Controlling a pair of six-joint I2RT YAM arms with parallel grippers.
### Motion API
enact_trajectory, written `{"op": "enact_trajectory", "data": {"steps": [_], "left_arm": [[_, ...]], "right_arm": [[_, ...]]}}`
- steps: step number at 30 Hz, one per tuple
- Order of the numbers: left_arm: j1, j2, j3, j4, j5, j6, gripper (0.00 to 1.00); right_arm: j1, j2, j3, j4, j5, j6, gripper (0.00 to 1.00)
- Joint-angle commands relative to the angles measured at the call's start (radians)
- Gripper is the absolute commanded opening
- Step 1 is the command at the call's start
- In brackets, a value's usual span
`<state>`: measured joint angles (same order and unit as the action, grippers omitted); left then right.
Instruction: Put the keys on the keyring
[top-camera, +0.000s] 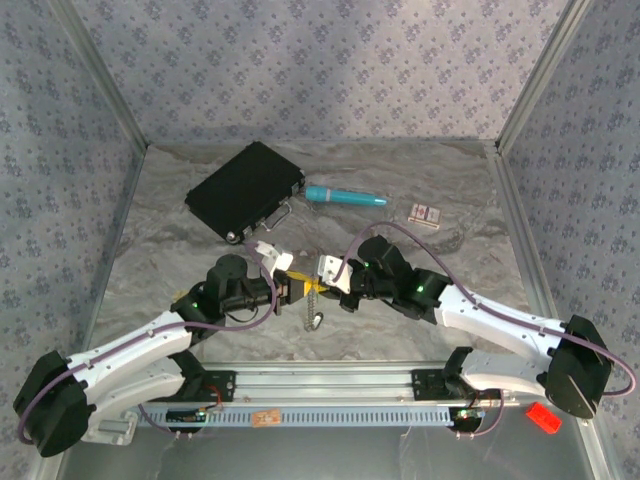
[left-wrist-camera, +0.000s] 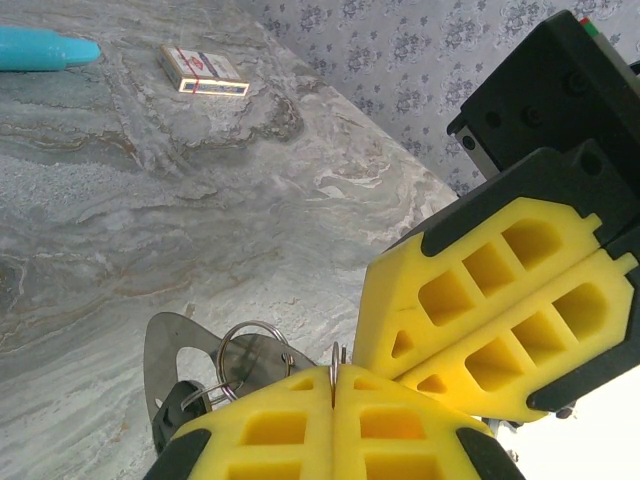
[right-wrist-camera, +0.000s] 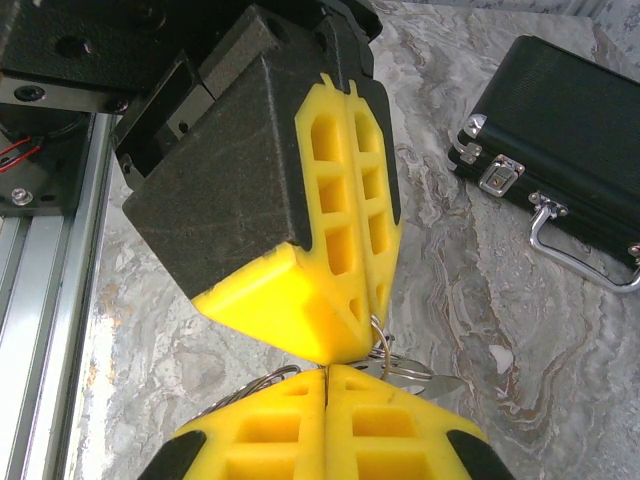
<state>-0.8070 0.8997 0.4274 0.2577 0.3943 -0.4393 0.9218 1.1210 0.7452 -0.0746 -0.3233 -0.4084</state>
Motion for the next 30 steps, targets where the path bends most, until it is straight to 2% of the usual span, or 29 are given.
{"op": "enact_trajectory", "data": {"steps": [1, 3, 5, 6, 7, 9, 17, 19, 24, 30], "left_arm": [[0.009, -0.013, 0.011, 0.063, -0.019, -0.001, 0.0], [0.009, -0.018, 0.01, 0.072, -0.021, 0.014, 0.0], [0.006, -0.026, 0.007, 0.082, -0.023, 0.048, 0.0], [0.004, -0.03, 0.006, 0.091, -0.022, 0.069, 0.0], [0.002, -0.036, 0.002, 0.102, -0.019, 0.101, 0.0], [0.001, -0.048, -0.007, 0.122, -0.017, 0.171, 0.0], [0.002, -0.095, -0.082, 0.224, 0.009, 0.39, 0.0], [0.002, -0.107, -0.095, 0.232, 0.019, 0.419, 0.0], [-0.002, -0.137, -0.121, 0.262, 0.044, 0.47, 0.0], [-0.01, -0.14, -0.115, 0.272, 0.099, 0.503, 0.0]], "right_arm": [[0.018, 0.009, 0.036, -0.029, -0.058, -0.002, 0.0], [0.02, 0.006, 0.036, -0.029, -0.059, 0.002, 0.01], [0.019, 0.004, 0.039, -0.04, -0.073, 0.01, 0.22], [0.017, 0.003, 0.041, -0.048, -0.085, 0.017, 0.29], [0.014, 0.001, 0.048, -0.057, -0.099, 0.026, 0.35], [0.001, -0.007, 0.06, -0.083, -0.125, 0.041, 0.41], [-0.143, -0.085, 0.047, -0.117, -0.297, 0.156, 0.41], [-0.165, -0.102, 0.026, -0.085, -0.288, 0.181, 0.41], [-0.165, -0.097, -0.003, -0.013, -0.29, 0.181, 0.4], [-0.117, -0.048, 0.004, 0.043, -0.298, 0.109, 0.36]]}}
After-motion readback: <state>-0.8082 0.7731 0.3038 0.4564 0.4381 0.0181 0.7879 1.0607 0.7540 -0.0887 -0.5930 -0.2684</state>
